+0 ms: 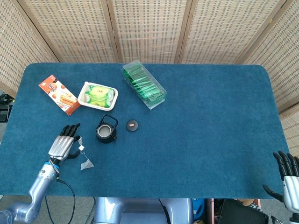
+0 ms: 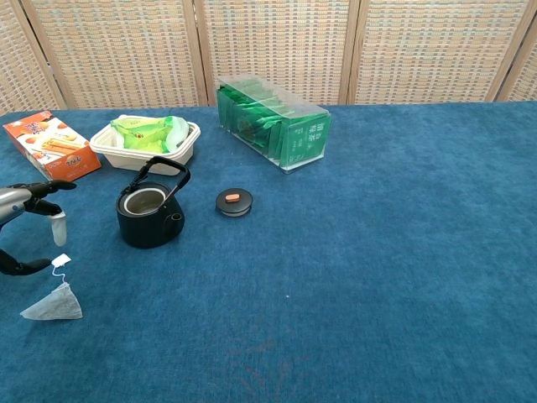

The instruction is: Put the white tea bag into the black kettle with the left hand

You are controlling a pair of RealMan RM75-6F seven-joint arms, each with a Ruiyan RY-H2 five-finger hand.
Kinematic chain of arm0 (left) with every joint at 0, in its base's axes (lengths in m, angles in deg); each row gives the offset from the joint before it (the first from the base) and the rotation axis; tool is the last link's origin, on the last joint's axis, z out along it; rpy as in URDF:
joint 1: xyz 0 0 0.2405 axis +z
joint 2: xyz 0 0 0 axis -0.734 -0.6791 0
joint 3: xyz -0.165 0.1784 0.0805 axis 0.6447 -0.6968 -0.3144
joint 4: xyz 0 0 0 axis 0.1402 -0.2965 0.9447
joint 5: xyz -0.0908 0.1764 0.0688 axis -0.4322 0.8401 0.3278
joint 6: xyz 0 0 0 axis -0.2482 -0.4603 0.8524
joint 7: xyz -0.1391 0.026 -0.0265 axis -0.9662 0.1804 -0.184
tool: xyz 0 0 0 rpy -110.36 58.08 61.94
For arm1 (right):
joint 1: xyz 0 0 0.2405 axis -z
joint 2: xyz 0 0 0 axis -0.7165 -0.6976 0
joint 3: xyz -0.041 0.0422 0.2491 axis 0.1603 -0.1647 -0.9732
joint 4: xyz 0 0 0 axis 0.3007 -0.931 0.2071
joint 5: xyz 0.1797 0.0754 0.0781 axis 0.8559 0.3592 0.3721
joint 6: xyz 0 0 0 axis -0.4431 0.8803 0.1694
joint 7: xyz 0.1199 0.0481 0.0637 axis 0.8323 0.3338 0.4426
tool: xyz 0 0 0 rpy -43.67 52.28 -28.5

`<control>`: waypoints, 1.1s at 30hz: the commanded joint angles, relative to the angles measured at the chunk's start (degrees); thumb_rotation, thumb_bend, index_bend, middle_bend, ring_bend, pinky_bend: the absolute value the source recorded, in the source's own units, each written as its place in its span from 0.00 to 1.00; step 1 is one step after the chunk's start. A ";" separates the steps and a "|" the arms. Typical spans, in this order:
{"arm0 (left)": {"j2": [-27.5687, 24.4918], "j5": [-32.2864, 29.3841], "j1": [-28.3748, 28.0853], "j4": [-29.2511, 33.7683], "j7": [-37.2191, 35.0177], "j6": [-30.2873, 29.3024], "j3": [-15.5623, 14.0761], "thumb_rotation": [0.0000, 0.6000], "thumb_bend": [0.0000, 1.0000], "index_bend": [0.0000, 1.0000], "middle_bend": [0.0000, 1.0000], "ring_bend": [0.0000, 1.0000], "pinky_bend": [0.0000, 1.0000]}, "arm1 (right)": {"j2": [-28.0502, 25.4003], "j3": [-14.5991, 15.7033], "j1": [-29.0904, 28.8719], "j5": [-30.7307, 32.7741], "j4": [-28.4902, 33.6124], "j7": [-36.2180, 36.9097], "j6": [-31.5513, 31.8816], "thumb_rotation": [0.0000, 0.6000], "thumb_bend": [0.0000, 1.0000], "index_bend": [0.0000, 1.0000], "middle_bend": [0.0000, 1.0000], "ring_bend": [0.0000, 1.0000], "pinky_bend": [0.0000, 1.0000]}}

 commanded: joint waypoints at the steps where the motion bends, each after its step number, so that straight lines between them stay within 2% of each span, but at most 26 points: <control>1: 0.50 -0.51 0.01 -0.60 0.12 0.38 -0.06 1.00 0.34 0.49 0.00 0.00 0.00 | 0.04 0.01 0.04 -0.02 -0.03 0.03 0.01 1.00 0.02 0.11 0.14 0.00 0.06; 33: 1.87 -4.54 -1.59 -1.25 2.96 3.21 0.72 1.00 0.34 0.50 0.00 0.00 0.00 | -0.05 -0.06 1.30 0.45 -0.14 0.22 0.74 1.00 0.02 0.11 0.14 0.00 0.06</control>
